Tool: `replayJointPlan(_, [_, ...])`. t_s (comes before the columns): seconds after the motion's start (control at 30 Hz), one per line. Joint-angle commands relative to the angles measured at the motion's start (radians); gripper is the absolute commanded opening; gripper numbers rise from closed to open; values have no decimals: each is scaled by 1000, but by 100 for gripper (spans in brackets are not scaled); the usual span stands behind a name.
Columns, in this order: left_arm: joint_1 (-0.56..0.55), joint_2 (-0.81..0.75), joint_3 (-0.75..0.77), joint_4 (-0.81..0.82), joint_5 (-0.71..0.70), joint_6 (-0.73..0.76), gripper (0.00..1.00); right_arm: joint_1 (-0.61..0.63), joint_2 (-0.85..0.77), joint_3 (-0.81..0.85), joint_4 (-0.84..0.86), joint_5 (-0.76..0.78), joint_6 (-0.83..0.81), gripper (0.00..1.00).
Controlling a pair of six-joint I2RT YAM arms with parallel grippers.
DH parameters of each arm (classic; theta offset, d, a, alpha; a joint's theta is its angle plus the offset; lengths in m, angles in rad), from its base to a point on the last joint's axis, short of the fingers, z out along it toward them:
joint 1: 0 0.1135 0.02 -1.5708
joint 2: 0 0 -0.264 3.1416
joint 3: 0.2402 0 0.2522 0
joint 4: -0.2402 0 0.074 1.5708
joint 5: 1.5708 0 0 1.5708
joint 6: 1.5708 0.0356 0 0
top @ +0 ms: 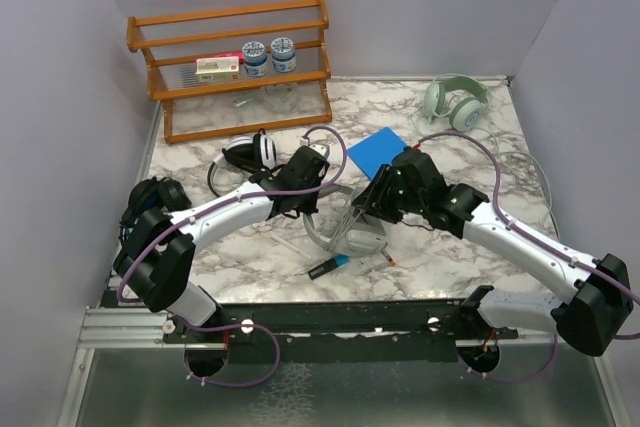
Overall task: Wrap the headphones
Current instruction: Wrap the headphones cable around the headphones.
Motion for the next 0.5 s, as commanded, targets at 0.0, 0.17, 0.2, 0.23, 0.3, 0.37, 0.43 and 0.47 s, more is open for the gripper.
replayJointPlan(0.0, [1, -48, 1, 67, -12, -27, 0, 17, 10, -7, -7, 37, 36, 50])
replayJointPlan(0.17, [1, -47, 5, 69, -9, -24, 0, 22, 2, -11, -18, 52, 47, 50])
replayJointPlan(0.2, [1, -48, 6, 70, -8, -23, 0, 24, 5, -14, -17, 49, 50, 50])
replayJointPlan(0.23, [0, -49, 7, 70, -10, -22, 0, 25, 9, -16, -18, 47, 54, 50])
replayJointPlan(0.3, [0, -50, 7, 69, -12, -20, 0, 31, 16, -25, -10, 48, 60, 50])
replayJointPlan(0.37, [0, -53, 7, 70, -15, -19, 0, 37, 19, -33, 8, 46, 62, 49])
replayJointPlan(0.43, [0, -56, 6, 69, -15, -15, 0, 38, 27, -35, 15, 53, 64, 47])
replayJointPlan(0.47, [0, -58, 6, 69, -16, -14, 0, 40, 34, -32, 17, 57, 62, 47])
